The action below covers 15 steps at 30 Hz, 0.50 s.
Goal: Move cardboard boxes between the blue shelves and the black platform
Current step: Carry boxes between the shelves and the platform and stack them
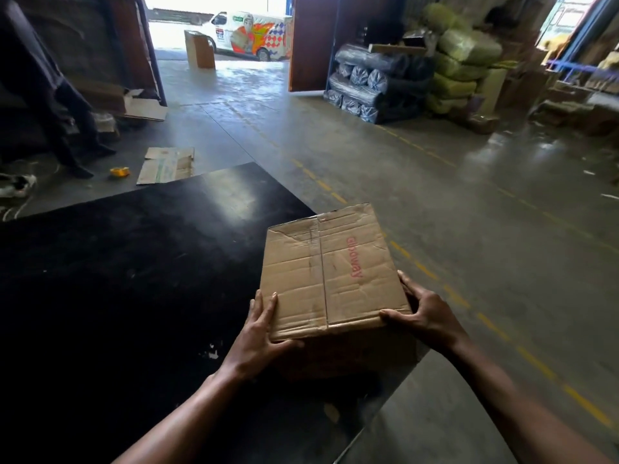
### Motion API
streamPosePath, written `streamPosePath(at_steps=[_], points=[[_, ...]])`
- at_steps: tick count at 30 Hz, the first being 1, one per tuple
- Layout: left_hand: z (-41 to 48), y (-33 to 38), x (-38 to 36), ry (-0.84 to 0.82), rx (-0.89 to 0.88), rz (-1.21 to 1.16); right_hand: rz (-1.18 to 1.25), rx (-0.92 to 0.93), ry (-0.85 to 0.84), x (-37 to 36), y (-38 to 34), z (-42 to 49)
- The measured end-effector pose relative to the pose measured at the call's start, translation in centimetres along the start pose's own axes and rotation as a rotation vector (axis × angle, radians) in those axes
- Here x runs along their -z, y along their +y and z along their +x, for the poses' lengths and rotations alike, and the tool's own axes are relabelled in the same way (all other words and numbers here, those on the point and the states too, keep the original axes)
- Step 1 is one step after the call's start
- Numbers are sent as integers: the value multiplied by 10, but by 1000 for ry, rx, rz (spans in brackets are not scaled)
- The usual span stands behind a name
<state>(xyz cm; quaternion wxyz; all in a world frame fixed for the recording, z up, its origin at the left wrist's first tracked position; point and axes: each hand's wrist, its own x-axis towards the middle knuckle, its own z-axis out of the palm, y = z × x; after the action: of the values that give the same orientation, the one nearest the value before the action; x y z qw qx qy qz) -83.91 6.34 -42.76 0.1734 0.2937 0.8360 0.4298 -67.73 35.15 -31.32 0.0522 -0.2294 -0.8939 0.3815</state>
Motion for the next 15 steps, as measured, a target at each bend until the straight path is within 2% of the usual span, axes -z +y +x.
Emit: streamPosePath(at_steps=[4,9,12,15], points=[[-6,2,13,36,27,9,-21,-49,-13,-19,1,7],[-48,-10,33,139,36,113,-81,-114,-192,-60,5,9],[-89,-23,35,154,-13,202,-123,-66,-261,-79,9,14],[-114,-38,44,78,-100,297,-201,12,-282,-78,7,25]])
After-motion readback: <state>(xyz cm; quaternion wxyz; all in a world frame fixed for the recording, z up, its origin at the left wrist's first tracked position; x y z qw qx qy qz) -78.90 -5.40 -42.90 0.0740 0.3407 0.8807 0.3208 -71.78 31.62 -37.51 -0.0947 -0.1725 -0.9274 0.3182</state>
